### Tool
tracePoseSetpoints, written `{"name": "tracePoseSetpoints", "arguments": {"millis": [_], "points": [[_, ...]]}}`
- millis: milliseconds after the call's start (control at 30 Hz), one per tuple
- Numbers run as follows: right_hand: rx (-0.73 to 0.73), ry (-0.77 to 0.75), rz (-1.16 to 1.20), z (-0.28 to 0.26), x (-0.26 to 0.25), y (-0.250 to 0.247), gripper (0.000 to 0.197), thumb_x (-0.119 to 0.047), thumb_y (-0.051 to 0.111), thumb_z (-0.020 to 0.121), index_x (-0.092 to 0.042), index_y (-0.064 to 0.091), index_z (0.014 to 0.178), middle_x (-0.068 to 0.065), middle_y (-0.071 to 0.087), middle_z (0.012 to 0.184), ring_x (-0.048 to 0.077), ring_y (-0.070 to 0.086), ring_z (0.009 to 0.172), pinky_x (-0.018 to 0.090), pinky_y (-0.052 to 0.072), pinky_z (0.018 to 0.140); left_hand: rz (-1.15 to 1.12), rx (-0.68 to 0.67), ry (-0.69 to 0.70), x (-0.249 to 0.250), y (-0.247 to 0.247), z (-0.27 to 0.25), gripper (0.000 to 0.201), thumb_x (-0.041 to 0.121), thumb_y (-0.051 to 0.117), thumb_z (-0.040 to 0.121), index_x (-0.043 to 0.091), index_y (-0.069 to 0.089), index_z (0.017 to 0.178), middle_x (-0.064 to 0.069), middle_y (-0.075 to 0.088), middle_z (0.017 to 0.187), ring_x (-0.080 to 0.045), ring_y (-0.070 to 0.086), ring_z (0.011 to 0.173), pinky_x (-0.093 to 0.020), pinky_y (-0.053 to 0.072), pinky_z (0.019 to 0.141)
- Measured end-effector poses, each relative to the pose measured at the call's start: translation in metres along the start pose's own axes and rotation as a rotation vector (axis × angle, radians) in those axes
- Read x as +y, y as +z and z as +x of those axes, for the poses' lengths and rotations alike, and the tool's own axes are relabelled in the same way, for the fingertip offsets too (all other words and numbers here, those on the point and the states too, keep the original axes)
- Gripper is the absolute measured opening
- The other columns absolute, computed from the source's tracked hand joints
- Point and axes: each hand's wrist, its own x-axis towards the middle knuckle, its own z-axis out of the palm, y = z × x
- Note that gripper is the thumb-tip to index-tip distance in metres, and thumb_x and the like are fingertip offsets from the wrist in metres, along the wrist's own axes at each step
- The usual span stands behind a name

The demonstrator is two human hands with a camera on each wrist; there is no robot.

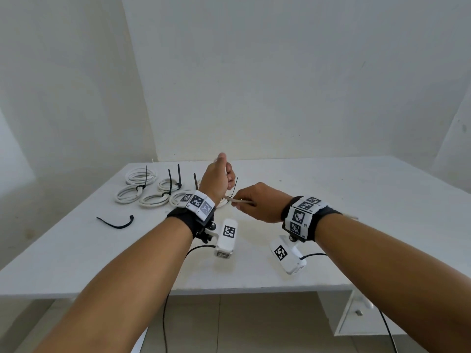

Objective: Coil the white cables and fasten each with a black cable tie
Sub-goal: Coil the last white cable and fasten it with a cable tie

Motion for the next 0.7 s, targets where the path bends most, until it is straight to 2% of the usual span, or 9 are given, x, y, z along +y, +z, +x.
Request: {"name": "tracePoseSetpoints", "arguments": {"millis": [133,233,333,367,433,533,567,633,700], "points": [[0.017,-0.027,-0.001,-0.001,0.0,-0.005,0.019,-0.023,0.057,0.096,-0.011,0.072,0.095,-0.011,0.058,0.065,0.004,0.05,0.056,0.019,0.042,0.058,0.324,-0.045,0.105,-0.019,-0.009,0.004,0.046,0.039,0.03,0.105,0.015,0.039,0.066,0.003,0.039,0.052,-0.015,0.038,0.046,-0.029,0.034,0.055],[0.023,-0.046,-0.035,-0.003,0.001,-0.009,0.016,-0.023,0.059,0.095,-0.013,0.071,0.091,-0.014,0.053,0.059,0.004,0.049,0.053,0.021,0.04,0.056,0.516,-0.194,0.045,-0.02,-0.01,-0.002,0.046,0.04,0.03,0.105,0.014,0.045,0.069,0.001,0.049,0.057,-0.016,0.048,0.052,-0.031,0.04,0.063],[0.065,-0.062,-0.007,-0.005,0.006,-0.019,0.008,-0.024,0.066,0.092,-0.021,0.071,0.087,-0.014,0.054,0.058,0.005,0.049,0.052,0.02,0.04,0.056,0.685,-0.404,-0.062,-0.012,-0.008,-0.01,0.05,0.042,0.024,0.105,0.01,0.049,0.076,-0.003,0.052,0.058,-0.018,0.046,0.047,-0.028,0.038,0.056],[0.088,-0.061,0.015,-0.005,0.008,-0.023,0.006,-0.026,0.069,0.091,-0.022,0.072,0.087,-0.015,0.055,0.058,0.005,0.051,0.053,0.016,0.039,0.055,0.675,-0.473,-0.109,-0.012,-0.009,-0.011,0.056,0.047,0.021,0.104,0.008,0.052,0.078,-0.003,0.051,0.057,-0.018,0.043,0.045,-0.027,0.036,0.052],[0.129,-0.036,0.07,-0.006,0.014,-0.034,0.01,-0.03,0.073,0.088,-0.02,0.074,0.087,-0.015,0.058,0.059,0.003,0.052,0.054,0.012,0.038,0.055,0.463,-0.577,-0.236,-0.016,-0.012,-0.012,0.065,0.061,0.02,0.099,0.01,0.05,0.072,-0.002,0.044,0.052,-0.018,0.032,0.044,-0.024,0.028,0.045],[0.205,0.002,0.167,-0.005,0.024,-0.047,0.01,-0.034,0.074,0.087,-0.023,0.076,0.087,-0.006,0.066,0.065,0.007,0.051,0.056,0.022,0.042,0.057,0.131,-0.691,-0.36,-0.014,-0.017,-0.018,0.063,0.069,0.026,0.095,0.017,0.036,0.06,0.003,0.025,0.048,-0.012,0.016,0.043,-0.021,0.016,0.041],[0.25,0.013,0.199,-0.004,0.028,-0.05,0.01,-0.035,0.074,0.086,-0.025,0.076,0.088,0.001,0.069,0.07,0.015,0.054,0.059,0.031,0.044,0.059,0.066,-0.717,-0.361,-0.01,-0.017,-0.021,0.059,0.068,0.034,0.092,0.019,0.033,0.059,0.005,0.021,0.048,-0.01,0.013,0.041,-0.02,0.015,0.04],[0.335,0.039,0.263,-0.002,0.035,-0.052,0.01,-0.035,0.073,0.088,-0.027,0.078,0.091,0.009,0.07,0.074,0.026,0.055,0.063,0.034,0.044,0.06,-0.034,-0.733,-0.306,-0.005,-0.02,-0.026,0.05,0.058,0.049,0.087,0.023,0.027,0.059,0.007,0.015,0.049,-0.009,0.009,0.04,-0.019,0.013,0.039],[0.361,0.042,0.323,-0.002,0.036,-0.048,0.012,-0.033,0.07,0.09,-0.025,0.079,0.093,0.006,0.064,0.066,0.017,0.049,0.06,0.028,0.04,0.059,-0.176,-0.755,-0.274,0.0,-0.021,-0.029,0.048,0.052,0.055,0.086,0.025,0.029,0.055,0.009,0.015,0.047,-0.01,0.006,0.04,-0.019,0.014,0.039]]}}
